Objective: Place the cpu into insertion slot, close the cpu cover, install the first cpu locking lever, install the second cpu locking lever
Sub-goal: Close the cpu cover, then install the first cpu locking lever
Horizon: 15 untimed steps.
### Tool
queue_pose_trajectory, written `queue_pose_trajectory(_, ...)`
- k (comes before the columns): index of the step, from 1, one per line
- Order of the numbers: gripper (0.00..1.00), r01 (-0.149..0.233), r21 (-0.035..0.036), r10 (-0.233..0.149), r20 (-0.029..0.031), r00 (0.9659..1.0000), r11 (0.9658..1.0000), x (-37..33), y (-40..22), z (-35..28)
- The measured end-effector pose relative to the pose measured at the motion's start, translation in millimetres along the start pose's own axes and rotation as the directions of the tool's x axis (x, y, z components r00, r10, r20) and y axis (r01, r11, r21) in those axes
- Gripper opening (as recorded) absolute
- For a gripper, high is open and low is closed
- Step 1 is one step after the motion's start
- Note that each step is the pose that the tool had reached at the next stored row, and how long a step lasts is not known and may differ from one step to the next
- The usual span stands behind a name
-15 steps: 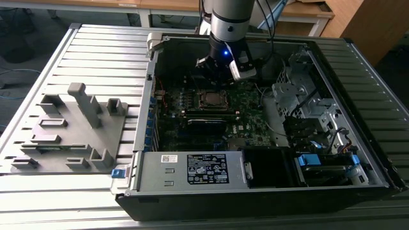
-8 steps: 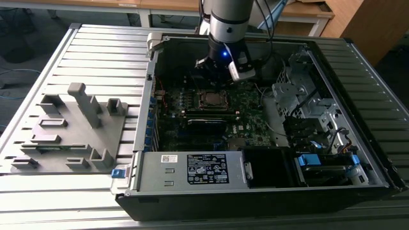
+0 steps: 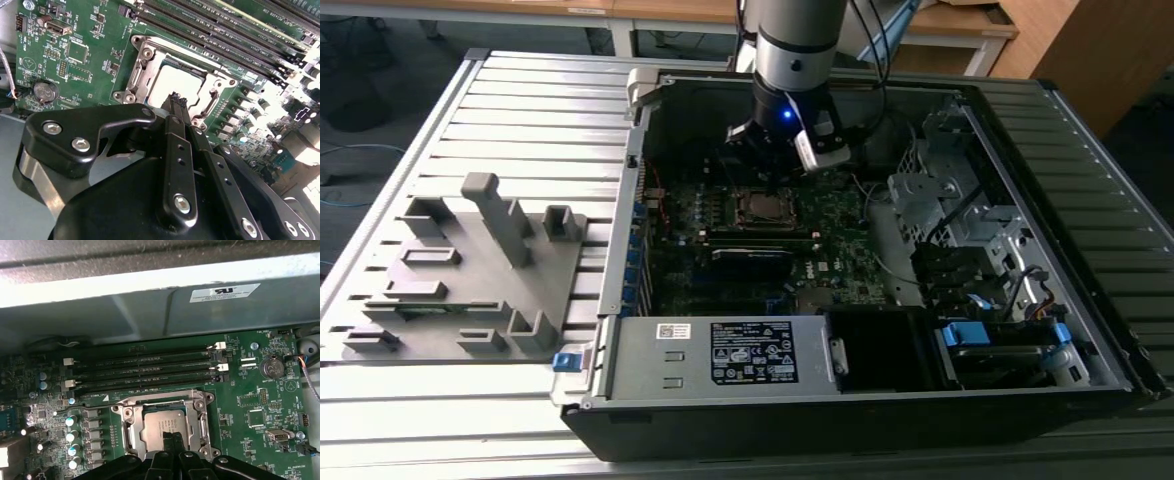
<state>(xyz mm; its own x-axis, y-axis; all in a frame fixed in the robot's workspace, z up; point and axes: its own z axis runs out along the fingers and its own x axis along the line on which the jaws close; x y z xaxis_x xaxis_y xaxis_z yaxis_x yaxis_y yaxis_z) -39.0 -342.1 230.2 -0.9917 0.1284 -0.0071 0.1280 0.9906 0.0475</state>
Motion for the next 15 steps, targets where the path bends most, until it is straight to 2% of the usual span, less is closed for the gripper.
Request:
queue_pose_trajectory(7,0.11,0.000,-0.0002,0.000,0.0001,1.0000,1.0000,0.1,-0.1,2.4)
queue_pose_trajectory(15,0.11,0.000,-0.0004,0.000,0.0002,1.0000,1.0000,0.0,0.0,0.7)
